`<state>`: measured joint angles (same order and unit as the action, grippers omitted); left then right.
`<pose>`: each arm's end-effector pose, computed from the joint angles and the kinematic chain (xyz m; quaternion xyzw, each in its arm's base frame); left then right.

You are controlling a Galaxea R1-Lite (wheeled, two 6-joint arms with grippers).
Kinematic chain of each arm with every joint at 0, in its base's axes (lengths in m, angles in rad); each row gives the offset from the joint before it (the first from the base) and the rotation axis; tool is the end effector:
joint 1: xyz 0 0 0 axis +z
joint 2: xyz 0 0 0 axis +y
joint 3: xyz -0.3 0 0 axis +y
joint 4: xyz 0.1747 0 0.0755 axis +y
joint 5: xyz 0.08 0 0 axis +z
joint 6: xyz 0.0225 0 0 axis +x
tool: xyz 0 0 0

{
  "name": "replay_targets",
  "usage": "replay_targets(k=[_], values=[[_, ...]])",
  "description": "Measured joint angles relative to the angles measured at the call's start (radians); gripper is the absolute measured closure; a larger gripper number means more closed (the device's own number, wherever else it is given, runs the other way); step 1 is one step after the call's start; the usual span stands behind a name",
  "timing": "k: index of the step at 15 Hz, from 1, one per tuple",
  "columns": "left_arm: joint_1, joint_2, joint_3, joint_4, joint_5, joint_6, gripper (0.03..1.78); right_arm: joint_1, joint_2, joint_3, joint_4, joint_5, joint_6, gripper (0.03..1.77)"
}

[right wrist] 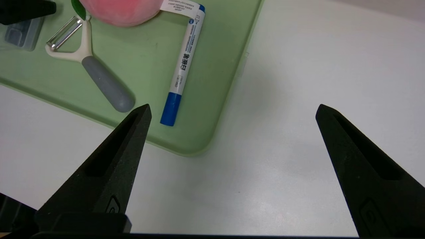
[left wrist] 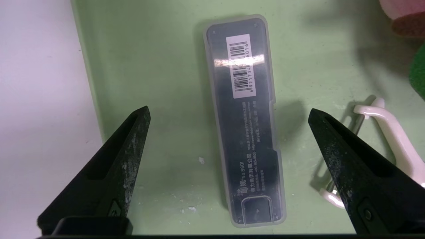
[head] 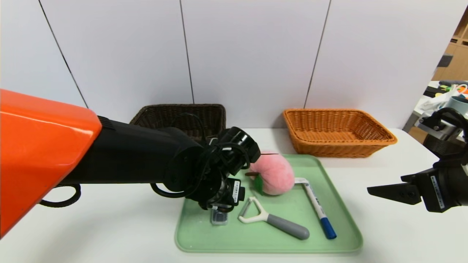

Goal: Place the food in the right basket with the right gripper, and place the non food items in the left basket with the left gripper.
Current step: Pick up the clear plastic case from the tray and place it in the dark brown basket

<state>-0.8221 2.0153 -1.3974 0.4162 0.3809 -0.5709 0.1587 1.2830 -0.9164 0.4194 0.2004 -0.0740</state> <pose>0.2558 -0.2630 0.1445 0.0296 0.4446 -0.0678 0.8927 0.1742 0.0324 0.2233 -0.0256 0.3765 0.1790 0.9086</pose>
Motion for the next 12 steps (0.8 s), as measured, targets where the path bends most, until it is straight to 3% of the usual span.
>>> replay_targets(k=[4,8,12], values=[[0.0,0.013,0.0,0.0,0.0,0.001,0.12,0.0,0.0,0.002,0.0,0.001,0.0,0.09],[0.0,0.023,0.0,0.0,-0.001,-0.003,0.71,0.0,-0.003,0.001,-0.001,0.002,-0.001,0.09],[0.0,0.021,0.0,0.006,-0.003,-0.001,1.15,0.0,-0.004,0.001,-0.001,0.001,0.0,0.09]])
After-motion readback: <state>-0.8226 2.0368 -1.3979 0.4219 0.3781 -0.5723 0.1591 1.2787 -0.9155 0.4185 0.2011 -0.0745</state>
